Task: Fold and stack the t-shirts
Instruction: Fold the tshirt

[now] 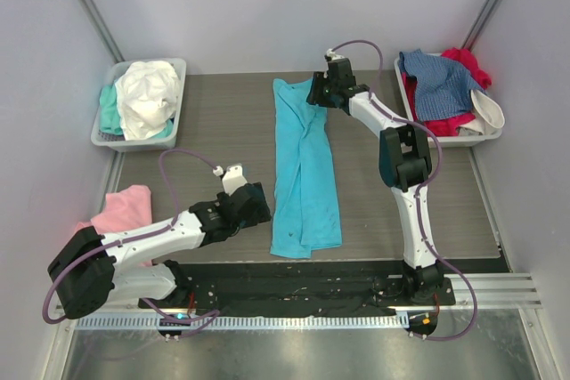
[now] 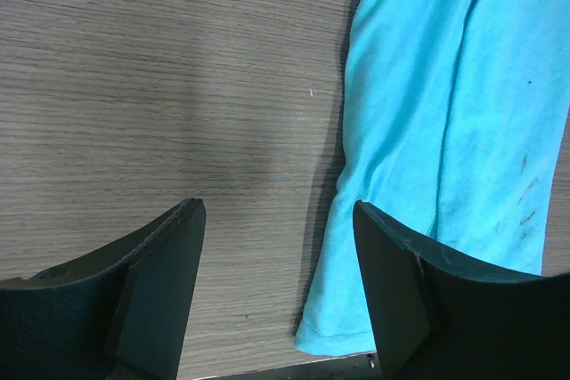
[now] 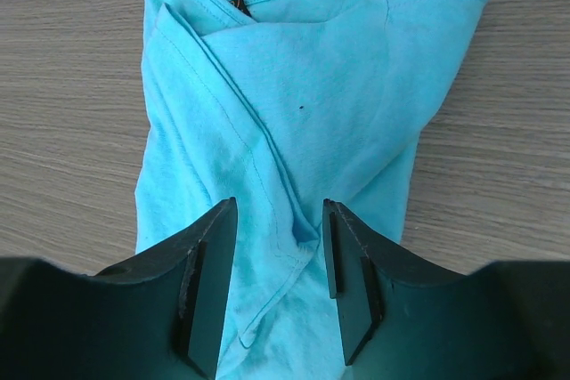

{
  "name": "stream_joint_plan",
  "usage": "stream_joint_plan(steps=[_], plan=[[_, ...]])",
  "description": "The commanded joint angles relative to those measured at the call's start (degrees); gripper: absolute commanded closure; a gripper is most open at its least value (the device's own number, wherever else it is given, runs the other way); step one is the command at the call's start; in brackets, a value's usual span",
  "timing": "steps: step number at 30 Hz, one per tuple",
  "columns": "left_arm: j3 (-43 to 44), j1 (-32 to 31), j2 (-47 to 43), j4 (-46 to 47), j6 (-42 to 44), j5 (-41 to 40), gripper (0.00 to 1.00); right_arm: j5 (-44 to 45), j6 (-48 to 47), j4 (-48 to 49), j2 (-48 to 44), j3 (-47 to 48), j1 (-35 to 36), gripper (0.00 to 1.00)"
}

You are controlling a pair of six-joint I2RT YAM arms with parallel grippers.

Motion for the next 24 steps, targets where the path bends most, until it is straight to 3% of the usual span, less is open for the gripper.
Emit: stream_joint_plan(steps=[1,24], plan=[[-0.31,0.15,-0.62,0.62,-0.96,-2.3,0.28,-0.81,0.6,2.44,0.03,1.63,0.02,0.49],[-1.1,0.15,-0.97,0.7,-1.32,-2.48,0.29,0.07,0.25,2.88,2.93,-1.0,-0.33,0.51]])
